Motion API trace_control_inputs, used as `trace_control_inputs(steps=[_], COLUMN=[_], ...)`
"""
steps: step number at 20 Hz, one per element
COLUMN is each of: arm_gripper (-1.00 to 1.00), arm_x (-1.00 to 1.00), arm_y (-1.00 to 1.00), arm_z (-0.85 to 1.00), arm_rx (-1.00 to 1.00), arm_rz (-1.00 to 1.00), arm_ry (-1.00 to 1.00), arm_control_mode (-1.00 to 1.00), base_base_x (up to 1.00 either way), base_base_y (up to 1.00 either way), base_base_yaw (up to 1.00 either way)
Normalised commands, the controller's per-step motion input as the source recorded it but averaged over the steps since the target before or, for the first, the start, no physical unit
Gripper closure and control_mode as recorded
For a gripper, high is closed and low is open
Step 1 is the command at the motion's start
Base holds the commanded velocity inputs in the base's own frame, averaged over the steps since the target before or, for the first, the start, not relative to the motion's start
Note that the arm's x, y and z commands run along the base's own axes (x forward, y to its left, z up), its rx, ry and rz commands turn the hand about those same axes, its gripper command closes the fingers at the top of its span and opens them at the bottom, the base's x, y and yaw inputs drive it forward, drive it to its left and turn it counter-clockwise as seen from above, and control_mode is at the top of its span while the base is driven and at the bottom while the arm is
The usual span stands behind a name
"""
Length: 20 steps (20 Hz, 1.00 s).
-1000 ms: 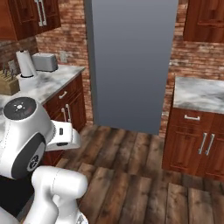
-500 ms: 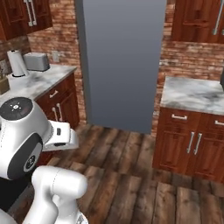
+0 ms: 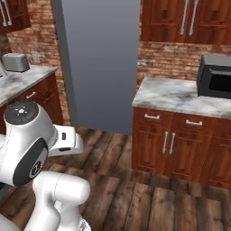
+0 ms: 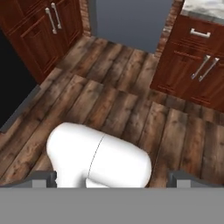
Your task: Move the pot and pan from the stove into the sink.
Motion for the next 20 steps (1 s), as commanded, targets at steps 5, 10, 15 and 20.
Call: trace_control_inputs(steps=[5,10,15,20], arm_gripper=[-1.00,-1.00,-1.00,-1.00], arm_x=[0.00,0.00,0.00,0.00], arm_y=[0.00,0.00,0.00,0.00], arm_z=[0.00,0.00,0.00,0.00], arm_rx=[0.00,0.00,0.00,0.00], arm_rz=[0.00,0.00,0.00,0.00], arm_ry=[0.00,0.00,0.00,0.00], arm_control_mode=[1.00,1.00,1.00,1.00], base_base_x=[0.03,0.04,0.02,0.00], base_base_y=[-0.37,-0.10,-0.01,0.00], base_base_yaw=[-0.41,-0.49,-0.50,-0.50])
